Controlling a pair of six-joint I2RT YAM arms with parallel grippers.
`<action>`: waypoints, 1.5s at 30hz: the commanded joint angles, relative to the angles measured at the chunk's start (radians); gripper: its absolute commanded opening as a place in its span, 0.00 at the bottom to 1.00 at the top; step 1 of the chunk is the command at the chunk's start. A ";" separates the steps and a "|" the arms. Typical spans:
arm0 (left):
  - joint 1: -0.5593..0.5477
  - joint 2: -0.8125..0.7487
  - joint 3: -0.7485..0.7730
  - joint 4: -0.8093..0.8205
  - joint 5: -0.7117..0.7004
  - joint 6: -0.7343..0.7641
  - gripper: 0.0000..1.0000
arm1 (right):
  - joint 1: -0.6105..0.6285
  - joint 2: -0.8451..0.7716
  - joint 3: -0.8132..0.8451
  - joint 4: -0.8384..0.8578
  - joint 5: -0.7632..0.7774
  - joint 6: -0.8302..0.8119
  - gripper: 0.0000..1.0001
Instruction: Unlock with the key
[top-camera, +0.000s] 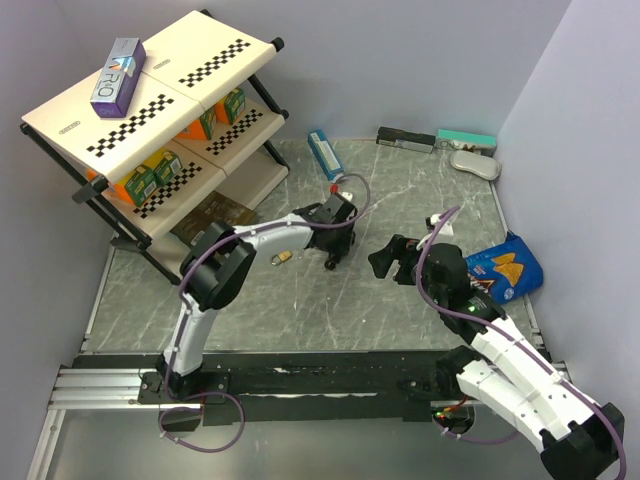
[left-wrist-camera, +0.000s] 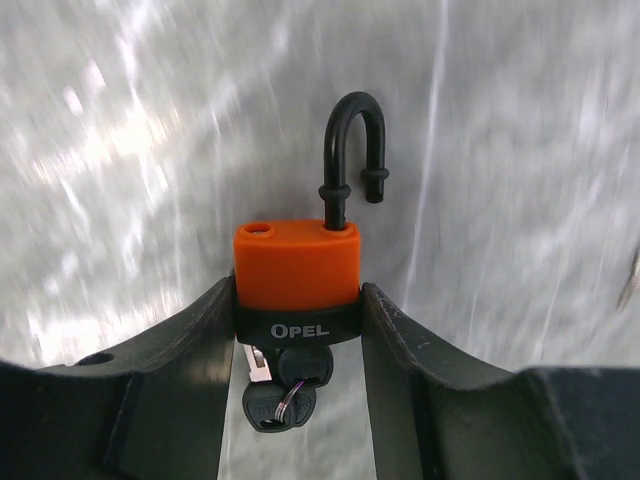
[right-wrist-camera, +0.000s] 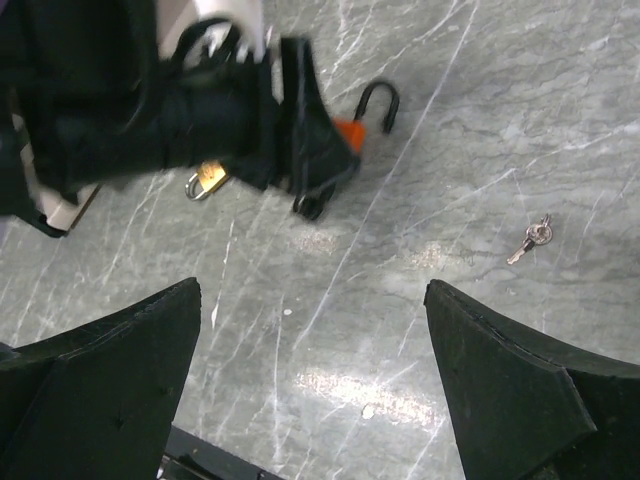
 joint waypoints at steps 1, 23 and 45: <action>0.030 0.117 0.112 -0.079 -0.092 -0.106 0.01 | -0.007 -0.035 -0.014 0.025 0.017 0.009 0.98; 0.141 0.415 0.627 -0.162 -0.116 -0.200 0.41 | -0.009 -0.186 -0.009 -0.061 0.070 -0.031 0.98; 0.083 0.030 0.309 0.324 -0.110 0.116 0.99 | -0.009 -0.232 0.034 -0.204 0.133 -0.040 0.98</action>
